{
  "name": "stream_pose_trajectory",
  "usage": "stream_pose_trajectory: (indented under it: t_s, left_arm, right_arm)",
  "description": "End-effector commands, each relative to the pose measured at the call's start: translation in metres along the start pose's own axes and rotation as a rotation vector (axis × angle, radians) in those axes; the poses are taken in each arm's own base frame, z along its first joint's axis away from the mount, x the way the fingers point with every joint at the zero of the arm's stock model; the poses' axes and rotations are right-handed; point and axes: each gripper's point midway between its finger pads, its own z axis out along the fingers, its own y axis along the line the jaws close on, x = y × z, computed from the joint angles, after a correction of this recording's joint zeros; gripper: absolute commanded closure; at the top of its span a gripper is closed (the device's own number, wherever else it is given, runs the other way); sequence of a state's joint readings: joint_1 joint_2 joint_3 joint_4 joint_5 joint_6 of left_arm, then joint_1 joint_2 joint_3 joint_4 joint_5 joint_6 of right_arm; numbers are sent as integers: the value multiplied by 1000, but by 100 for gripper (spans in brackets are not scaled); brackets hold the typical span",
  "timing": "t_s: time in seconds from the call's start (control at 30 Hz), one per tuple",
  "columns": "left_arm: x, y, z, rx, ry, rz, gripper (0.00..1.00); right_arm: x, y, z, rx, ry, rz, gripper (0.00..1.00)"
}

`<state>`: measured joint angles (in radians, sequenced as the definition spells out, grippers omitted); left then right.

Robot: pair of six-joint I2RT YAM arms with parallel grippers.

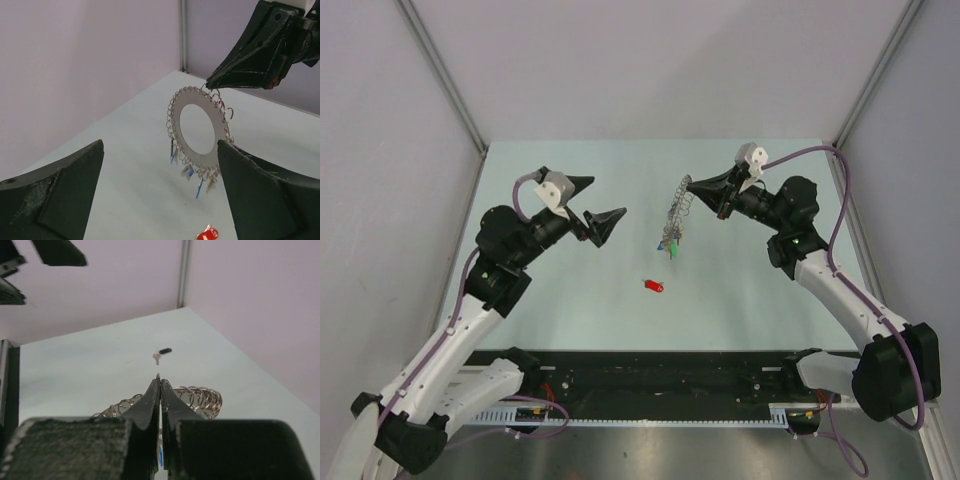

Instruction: Put the keys on the keyring

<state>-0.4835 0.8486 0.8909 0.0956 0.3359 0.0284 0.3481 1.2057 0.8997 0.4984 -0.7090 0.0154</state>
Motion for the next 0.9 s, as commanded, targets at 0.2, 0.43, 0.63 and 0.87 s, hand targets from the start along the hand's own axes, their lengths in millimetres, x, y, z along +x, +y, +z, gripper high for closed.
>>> stream_pose_trajectory:
  t_s: [0.2,0.43,0.63,0.87]
  left_arm:
    - [-22,-51,20,388,-86,137,9]
    - [-5,-66,10,483,-48,135,20]
    - [1,-76,3,532,-47,117,37]
    - [9,-89,4,589,-26,86,54]
  right_arm:
    - [-63,69,-3,-380,-192,-138,100]
    - [-63,106,-5,-554,-189,-169,100]
    - [-62,120,-2,-606,-180,-176,100]
    - [-56,123,4,-602,-167,-180,100]
